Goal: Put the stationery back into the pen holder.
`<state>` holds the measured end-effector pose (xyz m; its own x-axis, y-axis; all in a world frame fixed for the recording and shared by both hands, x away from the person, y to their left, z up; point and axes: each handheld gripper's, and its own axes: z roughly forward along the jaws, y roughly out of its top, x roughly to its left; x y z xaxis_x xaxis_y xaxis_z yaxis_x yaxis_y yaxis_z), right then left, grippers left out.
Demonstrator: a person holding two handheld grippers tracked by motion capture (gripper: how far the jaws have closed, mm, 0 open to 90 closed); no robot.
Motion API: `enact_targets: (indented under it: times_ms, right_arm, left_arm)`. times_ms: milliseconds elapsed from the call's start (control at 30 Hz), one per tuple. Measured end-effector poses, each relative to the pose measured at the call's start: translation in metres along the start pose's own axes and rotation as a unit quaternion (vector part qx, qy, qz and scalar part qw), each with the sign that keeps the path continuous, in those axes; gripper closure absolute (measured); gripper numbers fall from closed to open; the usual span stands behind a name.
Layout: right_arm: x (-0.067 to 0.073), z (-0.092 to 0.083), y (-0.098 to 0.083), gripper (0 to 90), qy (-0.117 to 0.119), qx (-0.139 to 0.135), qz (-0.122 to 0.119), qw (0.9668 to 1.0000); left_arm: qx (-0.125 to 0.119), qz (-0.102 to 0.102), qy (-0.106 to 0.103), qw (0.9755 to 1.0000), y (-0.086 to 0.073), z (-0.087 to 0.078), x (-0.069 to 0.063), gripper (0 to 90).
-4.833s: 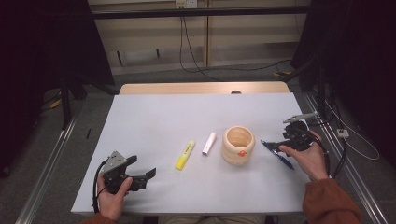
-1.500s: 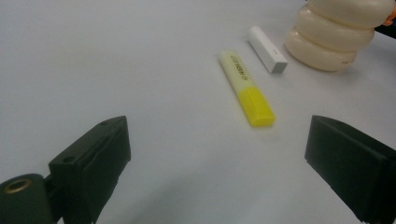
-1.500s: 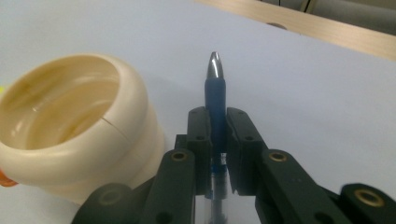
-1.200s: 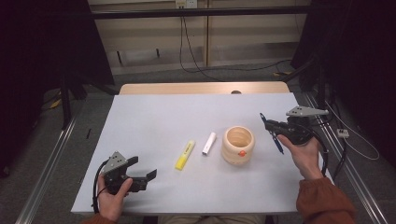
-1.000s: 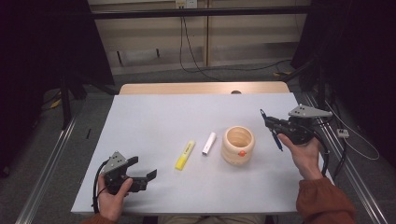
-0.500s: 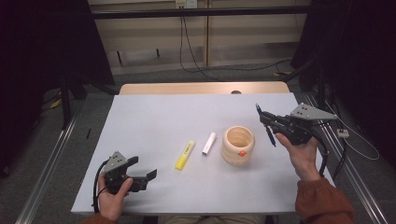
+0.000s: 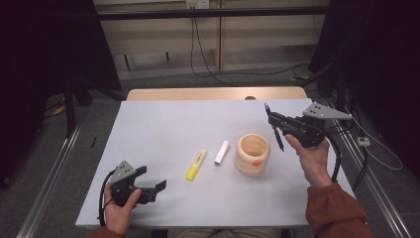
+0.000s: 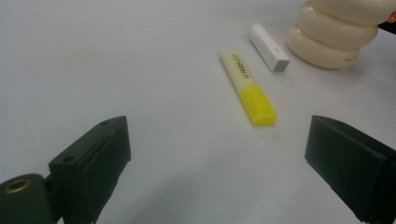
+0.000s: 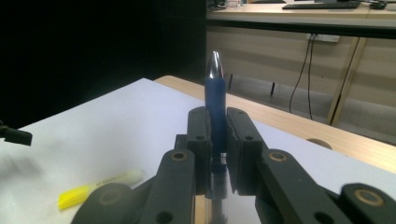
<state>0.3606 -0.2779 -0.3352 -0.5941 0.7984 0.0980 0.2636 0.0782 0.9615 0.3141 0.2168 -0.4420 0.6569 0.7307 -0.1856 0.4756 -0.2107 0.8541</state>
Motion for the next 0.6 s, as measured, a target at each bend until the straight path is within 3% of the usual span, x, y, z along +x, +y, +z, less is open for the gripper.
enact_targets:
  times_ms: [167,600]
  right_arm:
    - [0.009,0.008,0.006,81.2,0.016,-0.027,0.002,0.9995]
    - [0.02,0.037,0.005,81.1,0.035,-0.012,-0.005,0.9993]
  left_arm:
    - [-0.001,0.0,-0.002,1.0,0.0,0.0,0.0,6.7]
    - [-0.003,-0.004,0.007,1.0,0.0,-0.001,0.0,6.6]
